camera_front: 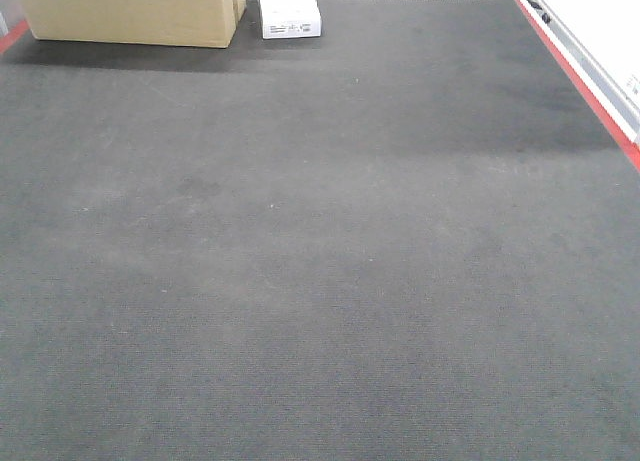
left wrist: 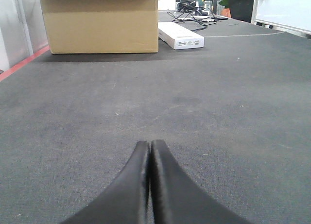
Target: Pour parts from conveyor to right shelf
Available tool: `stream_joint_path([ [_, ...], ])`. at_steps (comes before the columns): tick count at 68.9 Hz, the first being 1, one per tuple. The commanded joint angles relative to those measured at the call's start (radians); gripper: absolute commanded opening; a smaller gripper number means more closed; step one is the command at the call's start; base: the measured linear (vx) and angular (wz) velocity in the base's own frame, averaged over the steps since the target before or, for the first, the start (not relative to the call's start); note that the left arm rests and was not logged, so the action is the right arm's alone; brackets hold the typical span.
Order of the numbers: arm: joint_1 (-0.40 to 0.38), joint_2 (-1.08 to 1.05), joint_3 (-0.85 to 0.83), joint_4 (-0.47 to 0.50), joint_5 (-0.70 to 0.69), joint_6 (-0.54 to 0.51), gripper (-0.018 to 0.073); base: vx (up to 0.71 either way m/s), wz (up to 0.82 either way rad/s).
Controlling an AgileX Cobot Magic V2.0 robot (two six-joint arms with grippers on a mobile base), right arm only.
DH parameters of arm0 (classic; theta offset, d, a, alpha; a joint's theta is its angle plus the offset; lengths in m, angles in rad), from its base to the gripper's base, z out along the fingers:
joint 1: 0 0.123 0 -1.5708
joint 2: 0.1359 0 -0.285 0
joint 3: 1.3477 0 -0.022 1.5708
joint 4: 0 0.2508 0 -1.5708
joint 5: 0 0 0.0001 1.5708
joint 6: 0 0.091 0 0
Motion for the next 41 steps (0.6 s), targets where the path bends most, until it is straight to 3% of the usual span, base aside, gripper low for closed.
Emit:
stream_joint_path([
  [1, 0.000, 0.012, -0.023, -0.008, -0.070, -0.010, -0.0006, 0.00, 0.00],
  [41, 0.000, 0.012, -0.023, -0.002, -0.066, -0.010, -0.0006, 0.00, 0.00],
])
